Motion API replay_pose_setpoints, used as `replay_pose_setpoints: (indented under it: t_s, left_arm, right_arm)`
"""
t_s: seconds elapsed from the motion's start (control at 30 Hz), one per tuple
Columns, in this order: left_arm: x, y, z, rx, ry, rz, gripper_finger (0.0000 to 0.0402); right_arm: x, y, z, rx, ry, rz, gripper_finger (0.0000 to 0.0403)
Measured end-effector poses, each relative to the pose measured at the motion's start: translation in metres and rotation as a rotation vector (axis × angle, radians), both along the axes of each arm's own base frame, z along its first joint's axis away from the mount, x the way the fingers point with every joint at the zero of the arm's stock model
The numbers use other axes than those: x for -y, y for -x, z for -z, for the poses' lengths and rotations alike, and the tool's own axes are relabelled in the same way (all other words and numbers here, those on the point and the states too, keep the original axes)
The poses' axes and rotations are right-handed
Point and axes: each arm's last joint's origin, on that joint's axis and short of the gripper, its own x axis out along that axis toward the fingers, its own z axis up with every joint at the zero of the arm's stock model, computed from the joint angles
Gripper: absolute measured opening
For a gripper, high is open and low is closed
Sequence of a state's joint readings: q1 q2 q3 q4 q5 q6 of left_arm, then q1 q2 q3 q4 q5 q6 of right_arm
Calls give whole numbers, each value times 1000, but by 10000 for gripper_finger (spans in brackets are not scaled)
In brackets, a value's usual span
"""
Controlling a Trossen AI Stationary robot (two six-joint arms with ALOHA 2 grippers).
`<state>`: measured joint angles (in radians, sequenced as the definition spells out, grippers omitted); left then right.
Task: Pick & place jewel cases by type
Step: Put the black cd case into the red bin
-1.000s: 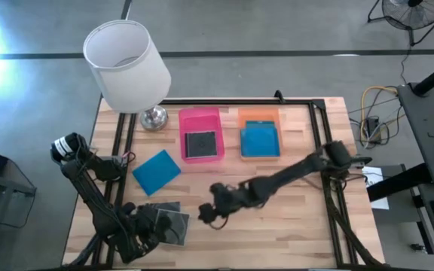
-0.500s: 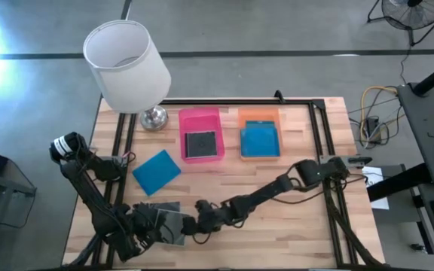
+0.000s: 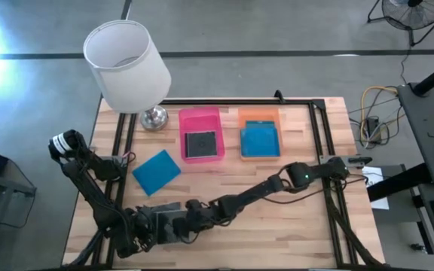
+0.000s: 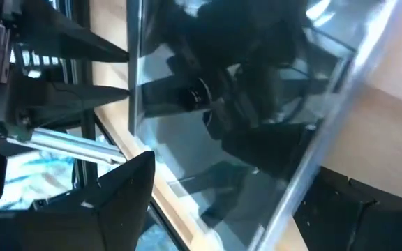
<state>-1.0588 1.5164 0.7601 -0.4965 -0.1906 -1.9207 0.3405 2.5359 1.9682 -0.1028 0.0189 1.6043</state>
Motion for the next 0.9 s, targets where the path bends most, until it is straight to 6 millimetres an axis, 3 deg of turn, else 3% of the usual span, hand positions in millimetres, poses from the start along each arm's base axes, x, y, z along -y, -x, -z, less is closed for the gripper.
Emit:
replay_pose_setpoints:
  t_s: [0.2, 0.4, 0.9]
  left_arm:
    - [-1, 0, 1, 5, -16, 13, 139]
    - [-2, 0, 2, 25, -38, 12, 139]
    - [-2, -4, -1, 91, -75, -4, 139]
  right_arm:
    - [4, -2, -7, 5, 21, -65, 294]
    - [6, 6, -34, -16, 81, -103, 280]
    - [1, 3, -54, 58, 54, -219, 163]
